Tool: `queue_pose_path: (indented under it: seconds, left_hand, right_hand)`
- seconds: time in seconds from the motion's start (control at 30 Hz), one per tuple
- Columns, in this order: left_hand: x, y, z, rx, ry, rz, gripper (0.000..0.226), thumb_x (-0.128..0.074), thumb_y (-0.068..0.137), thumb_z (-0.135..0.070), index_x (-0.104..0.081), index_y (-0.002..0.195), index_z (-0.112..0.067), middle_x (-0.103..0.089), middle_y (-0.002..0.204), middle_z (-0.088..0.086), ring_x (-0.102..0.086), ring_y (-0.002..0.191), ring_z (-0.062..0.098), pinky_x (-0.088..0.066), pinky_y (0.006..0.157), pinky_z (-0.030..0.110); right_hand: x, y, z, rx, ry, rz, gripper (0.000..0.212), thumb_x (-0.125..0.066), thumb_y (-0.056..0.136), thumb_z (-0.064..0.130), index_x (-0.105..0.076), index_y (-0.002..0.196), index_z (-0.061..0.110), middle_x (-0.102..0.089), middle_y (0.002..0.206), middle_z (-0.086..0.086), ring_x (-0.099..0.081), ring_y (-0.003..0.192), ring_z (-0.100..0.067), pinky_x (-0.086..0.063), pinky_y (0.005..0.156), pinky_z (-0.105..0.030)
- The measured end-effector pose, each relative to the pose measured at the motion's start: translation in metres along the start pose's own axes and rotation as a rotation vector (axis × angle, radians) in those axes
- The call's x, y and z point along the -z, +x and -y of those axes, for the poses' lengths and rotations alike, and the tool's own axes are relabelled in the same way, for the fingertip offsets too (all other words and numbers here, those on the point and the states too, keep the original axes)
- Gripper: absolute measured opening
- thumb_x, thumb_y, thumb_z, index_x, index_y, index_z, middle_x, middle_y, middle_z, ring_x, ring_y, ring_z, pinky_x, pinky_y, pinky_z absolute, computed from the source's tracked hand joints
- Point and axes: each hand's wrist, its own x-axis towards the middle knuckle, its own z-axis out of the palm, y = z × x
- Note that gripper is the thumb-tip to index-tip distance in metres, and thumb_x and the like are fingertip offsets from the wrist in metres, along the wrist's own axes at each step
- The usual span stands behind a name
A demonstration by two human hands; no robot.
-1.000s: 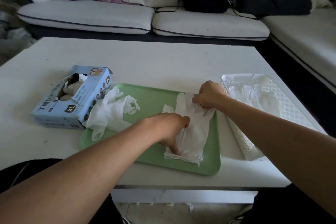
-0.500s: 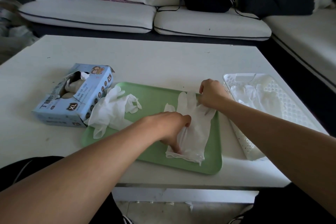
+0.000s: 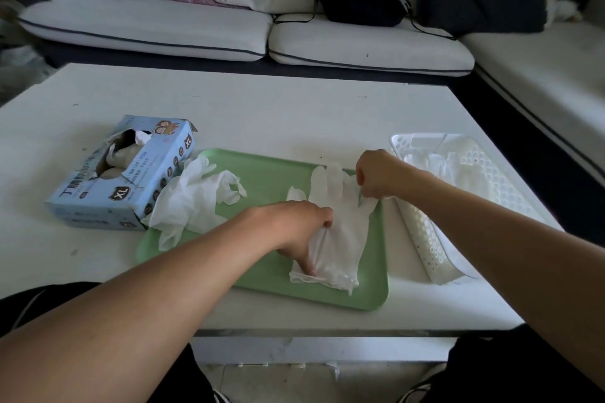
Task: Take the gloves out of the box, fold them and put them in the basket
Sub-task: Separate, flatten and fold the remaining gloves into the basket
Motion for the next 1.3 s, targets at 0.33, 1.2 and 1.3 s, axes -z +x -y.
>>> queue_pose_path:
  seconds: [0.33, 1.2, 1.3]
  left_hand:
    - [-0.003, -0.002, 0.002, -0.007, -0.007, -0.016, 0.093, -0.089, 0.072, -0.046, -0.036, 0.147, -0.026, -0.056, 0.132, -0.002, -0.057, 0.113, 0.022, -0.050, 0.091, 0.035]
    - [0.003, -0.010, 0.015, -0.064, -0.083, -0.136, 0.037, -0.078, 0.081, -0.051, -0.058, 0.103, -0.030, -0.061, 0.099, -0.008, -0.060, 0.086, 0.014, -0.051, 0.077, 0.033]
    - [0.004, -0.018, 0.015, -0.082, -0.113, -0.044, 0.017, -0.075, 0.087, -0.044, -0.067, 0.088, -0.030, -0.066, 0.089, -0.011, -0.064, 0.082, 0.012, -0.057, 0.078, 0.035]
  right_hand:
    - [-0.006, 0.003, 0.002, 0.072, -0.096, -0.060, 0.027, -0.053, 0.076, -0.010, -0.066, 0.095, 0.004, -0.066, 0.096, -0.013, -0.066, 0.084, -0.032, -0.051, 0.063, -0.031]
    - [0.021, -0.066, 0.031, 0.369, 0.094, -0.098, 0.019, -0.079, 0.084, 0.029, -0.066, 0.093, 0.019, -0.066, 0.092, 0.005, -0.066, 0.083, -0.015, -0.050, 0.071, -0.024]
    - [0.000, -0.104, 0.039, 0.479, 0.120, 0.262, 0.019, -0.082, 0.081, 0.033, -0.075, 0.089, 0.018, -0.073, 0.083, 0.010, -0.067, 0.074, -0.003, -0.043, 0.065, -0.006]
